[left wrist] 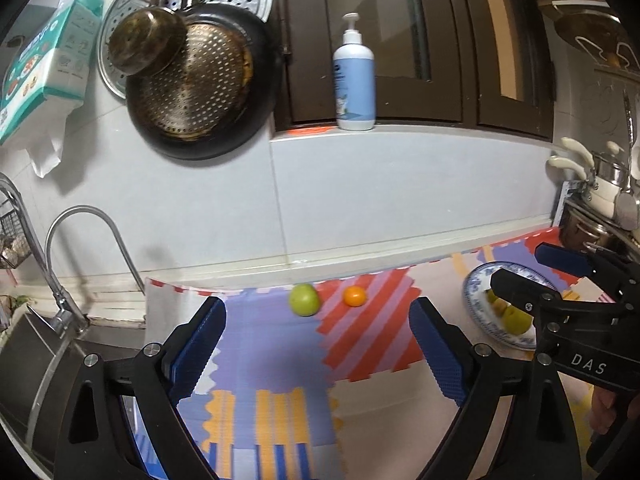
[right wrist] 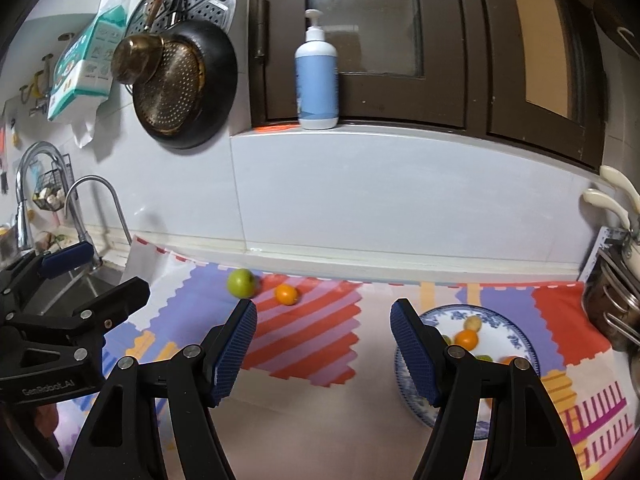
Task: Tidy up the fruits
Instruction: 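Move both open tools back toward the green apple and orange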
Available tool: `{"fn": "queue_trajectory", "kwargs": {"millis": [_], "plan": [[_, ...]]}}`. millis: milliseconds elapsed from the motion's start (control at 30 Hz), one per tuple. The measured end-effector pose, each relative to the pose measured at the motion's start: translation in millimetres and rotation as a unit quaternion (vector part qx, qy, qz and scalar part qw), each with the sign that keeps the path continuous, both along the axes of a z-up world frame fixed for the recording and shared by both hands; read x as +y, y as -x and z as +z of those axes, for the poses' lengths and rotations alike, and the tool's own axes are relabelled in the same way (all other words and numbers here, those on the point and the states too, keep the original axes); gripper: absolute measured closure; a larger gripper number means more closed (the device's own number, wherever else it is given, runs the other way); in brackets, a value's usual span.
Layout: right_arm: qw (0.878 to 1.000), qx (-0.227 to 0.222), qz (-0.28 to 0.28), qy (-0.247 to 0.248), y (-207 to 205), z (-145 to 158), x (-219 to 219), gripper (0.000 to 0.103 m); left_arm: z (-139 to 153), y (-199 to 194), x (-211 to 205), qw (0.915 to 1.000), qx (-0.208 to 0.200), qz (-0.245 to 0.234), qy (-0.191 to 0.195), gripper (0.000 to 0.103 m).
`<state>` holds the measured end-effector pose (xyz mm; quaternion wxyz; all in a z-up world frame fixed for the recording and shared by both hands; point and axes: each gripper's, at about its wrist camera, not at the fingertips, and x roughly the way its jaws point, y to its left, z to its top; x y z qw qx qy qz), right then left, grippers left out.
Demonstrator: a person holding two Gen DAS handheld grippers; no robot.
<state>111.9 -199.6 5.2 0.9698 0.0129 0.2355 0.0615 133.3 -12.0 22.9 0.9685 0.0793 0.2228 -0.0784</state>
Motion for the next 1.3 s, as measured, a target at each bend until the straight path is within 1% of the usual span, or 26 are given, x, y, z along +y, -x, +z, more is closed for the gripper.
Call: {"fn": "queue_trajectory", "kwargs": {"millis": [333,700,867,1067,1300], "plan": [[1.000,0.014,0.012,0.013,-27,-8,33,0.033,-10,-32,25,0.9998,0.011,-0.001,-0.018,0.009],[0.998,0.038,0.031,0.030,-78,-25,55,0.033,-30,-83,33,0.9992,0.029,-0.015,-0.023,0.009],[0.998,0.051,0.037,0.032,-102,-37,57,0.033,-40,-105,32,0.9985,0.040,-0.024,-0.027,0.009],[0.996,0.068,0.044,0.031,-130,-55,59,0.033,-57,-130,28,0.9971,0.050,-0.038,-0.044,0.009],[0.994,0.091,0.051,0.037,-162,-78,65,0.033,-80,-163,26,0.9936,0.080,-0.057,-0.055,0.010]]}}
